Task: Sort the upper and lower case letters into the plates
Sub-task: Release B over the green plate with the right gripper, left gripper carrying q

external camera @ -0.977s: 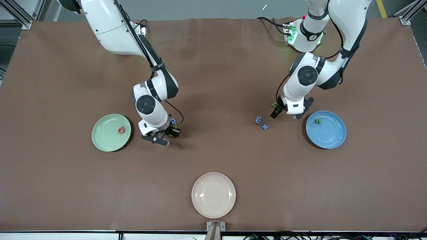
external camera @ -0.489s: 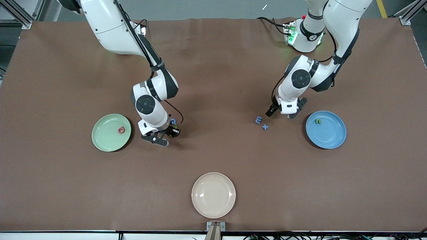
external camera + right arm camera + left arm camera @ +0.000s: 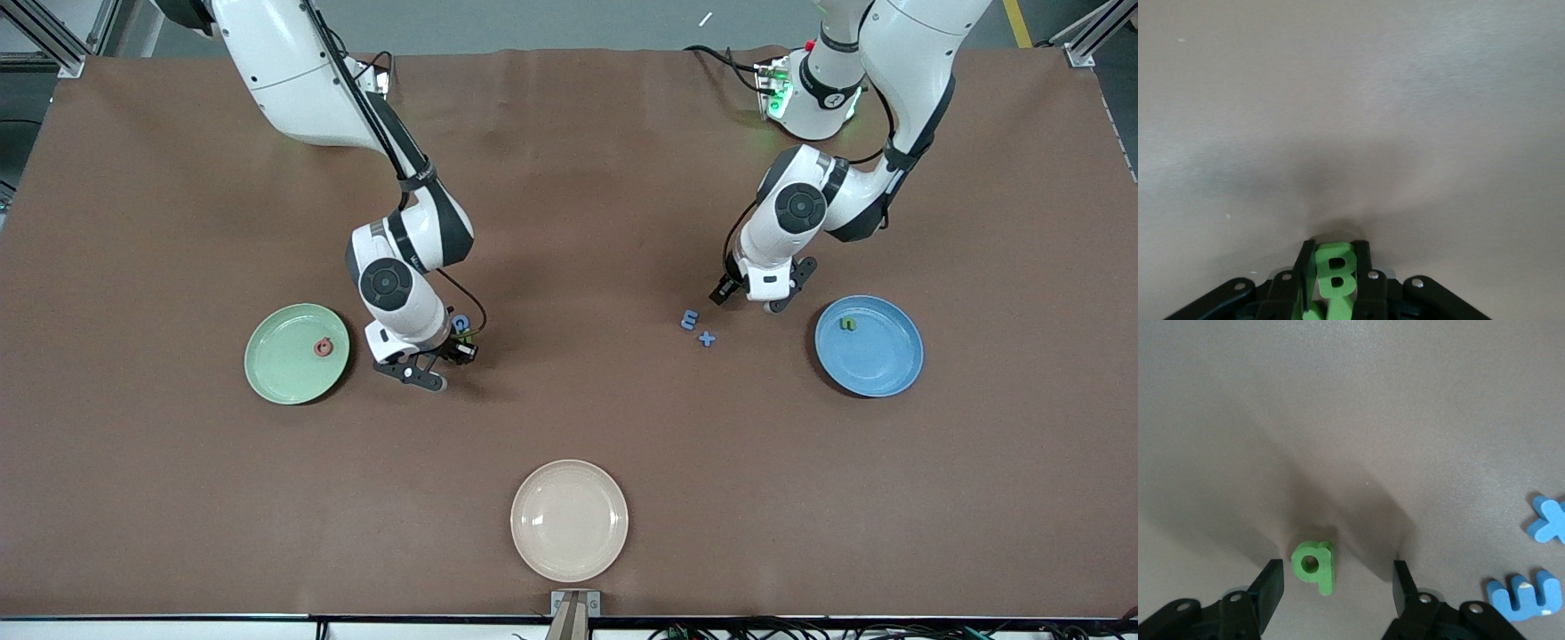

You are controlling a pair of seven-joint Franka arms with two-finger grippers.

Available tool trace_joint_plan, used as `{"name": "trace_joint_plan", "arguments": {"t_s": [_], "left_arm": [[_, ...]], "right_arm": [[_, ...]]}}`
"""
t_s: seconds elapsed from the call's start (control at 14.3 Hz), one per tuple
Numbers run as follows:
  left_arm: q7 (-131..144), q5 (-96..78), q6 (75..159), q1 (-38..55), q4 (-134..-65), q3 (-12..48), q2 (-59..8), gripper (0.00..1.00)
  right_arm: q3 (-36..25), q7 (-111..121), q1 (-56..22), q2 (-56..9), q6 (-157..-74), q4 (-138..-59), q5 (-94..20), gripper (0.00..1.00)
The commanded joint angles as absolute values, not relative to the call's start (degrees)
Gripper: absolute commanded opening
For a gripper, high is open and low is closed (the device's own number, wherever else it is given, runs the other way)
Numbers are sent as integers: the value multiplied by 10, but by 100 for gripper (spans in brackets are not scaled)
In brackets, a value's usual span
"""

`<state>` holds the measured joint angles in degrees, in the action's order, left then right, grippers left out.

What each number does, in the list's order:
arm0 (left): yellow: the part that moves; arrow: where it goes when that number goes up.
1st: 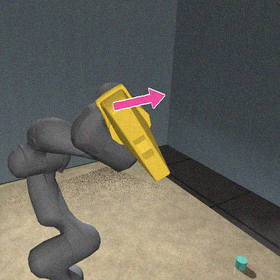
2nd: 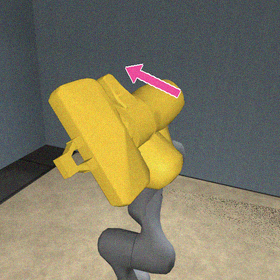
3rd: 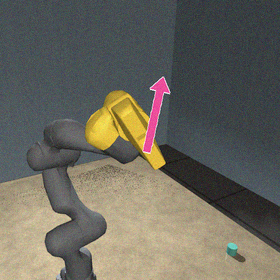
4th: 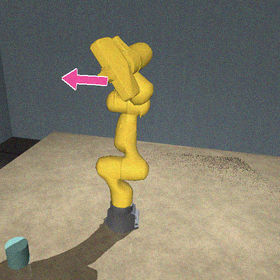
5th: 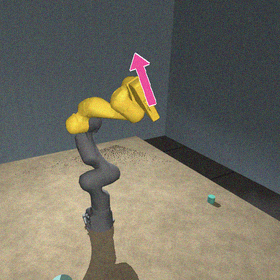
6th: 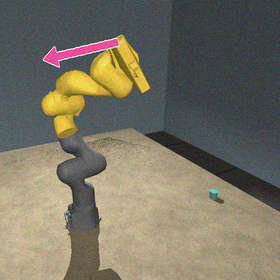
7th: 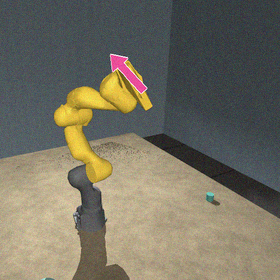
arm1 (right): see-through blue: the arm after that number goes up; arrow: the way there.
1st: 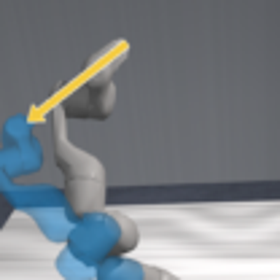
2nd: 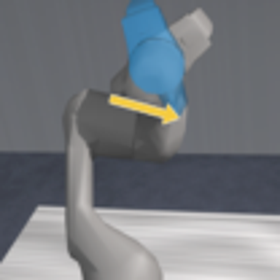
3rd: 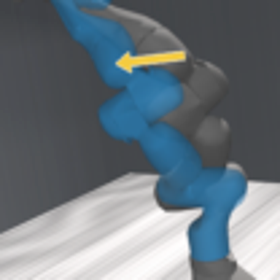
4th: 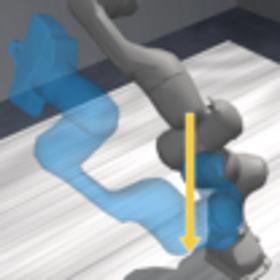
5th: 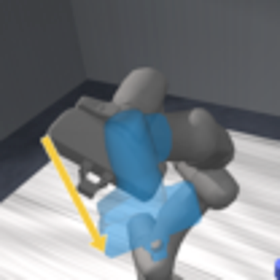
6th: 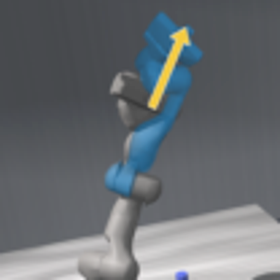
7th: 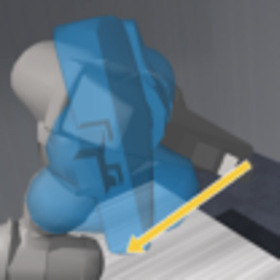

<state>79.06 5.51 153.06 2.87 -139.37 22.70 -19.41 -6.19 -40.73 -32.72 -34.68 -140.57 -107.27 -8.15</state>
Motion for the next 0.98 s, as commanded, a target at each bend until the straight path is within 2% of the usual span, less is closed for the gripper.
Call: {"name": "trace_joint_plan", "arguments": {"t_s": [0.0,0.35,0.56,0.91], "left_arm": [[804,62,1542,28,-1404,229,-186,64],[804,75,1542,27,-1403,229,-187,49],[804,75,1542,27,-1403,228,-187,43],[803,75,1542,30,-1399,228,-187,26]], "right_arm": [[-61,-364,-290,-308,-1342,-1064,-83,0],[-61,-239,-207,-255,-1284,-1084,-83,0],[-63,-143,-153,-226,-1288,-1124,-81,0],[-65,-48,-88,-189,-1331,-1210,-64,0]]}}
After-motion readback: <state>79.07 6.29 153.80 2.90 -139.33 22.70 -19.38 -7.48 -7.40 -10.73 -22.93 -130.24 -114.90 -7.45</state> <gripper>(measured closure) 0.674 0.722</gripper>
